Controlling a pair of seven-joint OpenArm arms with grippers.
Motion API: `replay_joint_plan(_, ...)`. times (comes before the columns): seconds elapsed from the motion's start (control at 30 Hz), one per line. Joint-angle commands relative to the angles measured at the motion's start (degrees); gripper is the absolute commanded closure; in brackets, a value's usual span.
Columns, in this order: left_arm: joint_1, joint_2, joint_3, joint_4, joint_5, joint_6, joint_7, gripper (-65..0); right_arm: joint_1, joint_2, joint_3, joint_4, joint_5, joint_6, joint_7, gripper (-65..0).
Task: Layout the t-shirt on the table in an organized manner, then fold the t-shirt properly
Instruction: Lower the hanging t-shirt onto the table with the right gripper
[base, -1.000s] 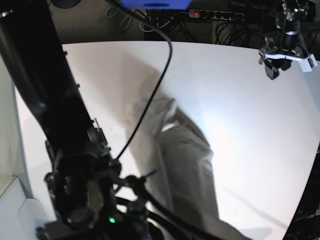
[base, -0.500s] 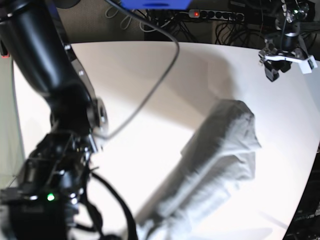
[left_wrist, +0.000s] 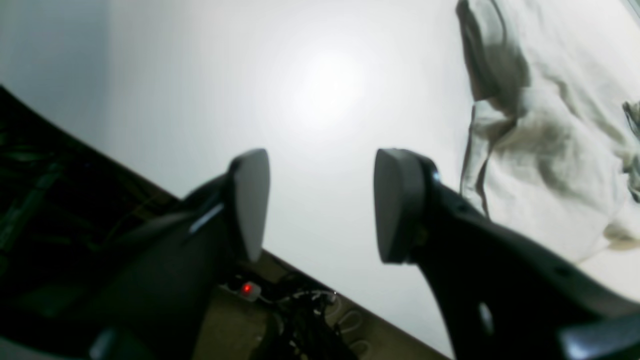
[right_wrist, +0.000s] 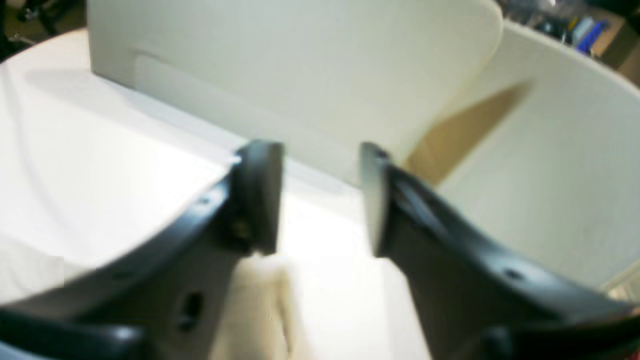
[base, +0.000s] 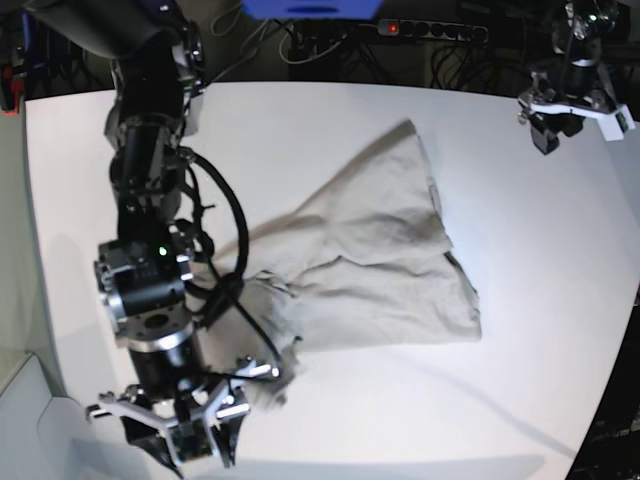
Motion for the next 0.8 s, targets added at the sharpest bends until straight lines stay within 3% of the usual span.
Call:
replay_joint_plan(0.0,0.33,-0.29,-0.14,0.9,-0.7,-0.01,-1.02,-32.5,1.54,-0.02,0.68,0.86,-0.28,-0.47,1.92,-34.8)
replay_joint_plan(0.07,0.24,-0.29,-0.05,0.9,-0.7,-0.01,-1.02,-32.5,1.54,-0.02,1.74,0.77,-0.28,-0.47,1.92,-40.8)
replay_joint_plan(0.17,-0.11,-0.29,0.04,0.9,-0.7,-0.01,-1.02,-32.5,1.45,-0.1,4.37,1.04,-0.28,-0.55,1.92,-44.3)
replay_joint_plan(0.33,-4.16,-0.73,2.41,0.2,-0.26,-0.01,-0.93,-32.5,-1.8,-0.28,7.54,1.48,-0.28,-0.55,1.92,-44.4)
replay_joint_plan(0.47,-7.85,-2.84,9.45,-3.32,-0.26,0.25,-0.93,-32.5,-6.11,-0.28,7.54,2.27,-0.28,-0.55,2.36,-44.4)
replay_joint_plan(0.77,-13.83,-2.49,19.12,-13.25,-0.26,0.51,-1.02,-32.5,-12.0,-0.1,7.45,2.44,-0.28,-0.47,2.45,-44.4)
